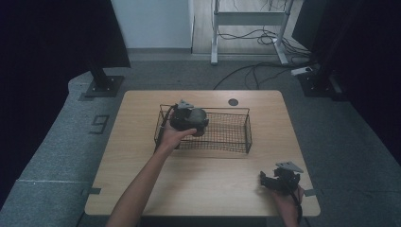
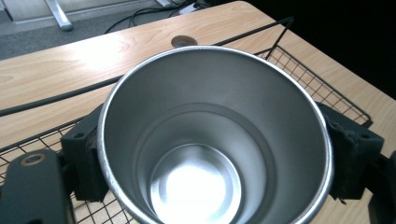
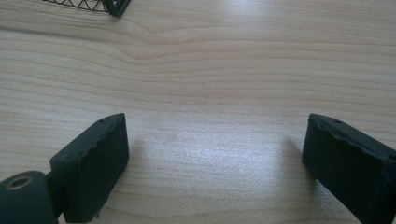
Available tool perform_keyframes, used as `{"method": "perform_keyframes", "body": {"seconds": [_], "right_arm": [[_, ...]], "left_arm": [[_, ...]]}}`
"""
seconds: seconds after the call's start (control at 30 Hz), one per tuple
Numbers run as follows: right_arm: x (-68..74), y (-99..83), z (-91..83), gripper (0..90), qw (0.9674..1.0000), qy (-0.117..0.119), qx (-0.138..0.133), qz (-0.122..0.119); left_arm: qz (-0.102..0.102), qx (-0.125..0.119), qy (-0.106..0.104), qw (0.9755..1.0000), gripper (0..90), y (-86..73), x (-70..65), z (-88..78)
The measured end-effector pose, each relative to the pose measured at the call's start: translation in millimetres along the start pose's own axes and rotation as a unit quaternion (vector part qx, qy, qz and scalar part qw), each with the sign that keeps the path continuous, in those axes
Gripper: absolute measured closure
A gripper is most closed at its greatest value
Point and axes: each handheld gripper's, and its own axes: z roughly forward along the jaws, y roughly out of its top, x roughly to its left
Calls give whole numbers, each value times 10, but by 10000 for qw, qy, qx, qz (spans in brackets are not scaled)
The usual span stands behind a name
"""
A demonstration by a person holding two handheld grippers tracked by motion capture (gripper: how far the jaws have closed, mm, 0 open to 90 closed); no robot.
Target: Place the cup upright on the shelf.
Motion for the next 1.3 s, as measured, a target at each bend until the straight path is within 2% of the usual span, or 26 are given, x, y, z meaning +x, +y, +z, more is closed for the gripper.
{"method": "perform_keyframes", "body": {"seconds": [0.2,0.47,0.9,1.17,1.3], "right_arm": [[0,0,0,71,10000,0,1,-1],[0,0,0,71,10000,-1,0,-2],[0,0,0,71,10000,0,0,-3],[0,0,0,71,10000,-1,-1,-1],[0,0,0,72,10000,0,-1,-1]], "left_arm": [[-110,63,60,9999,146,-78,98,92],[-367,236,68,9990,146,-163,189,179],[-418,573,217,9972,144,-231,217,330],[-483,676,138,9965,143,-249,219,373],[-469,698,170,9963,143,-256,201,398]]}}
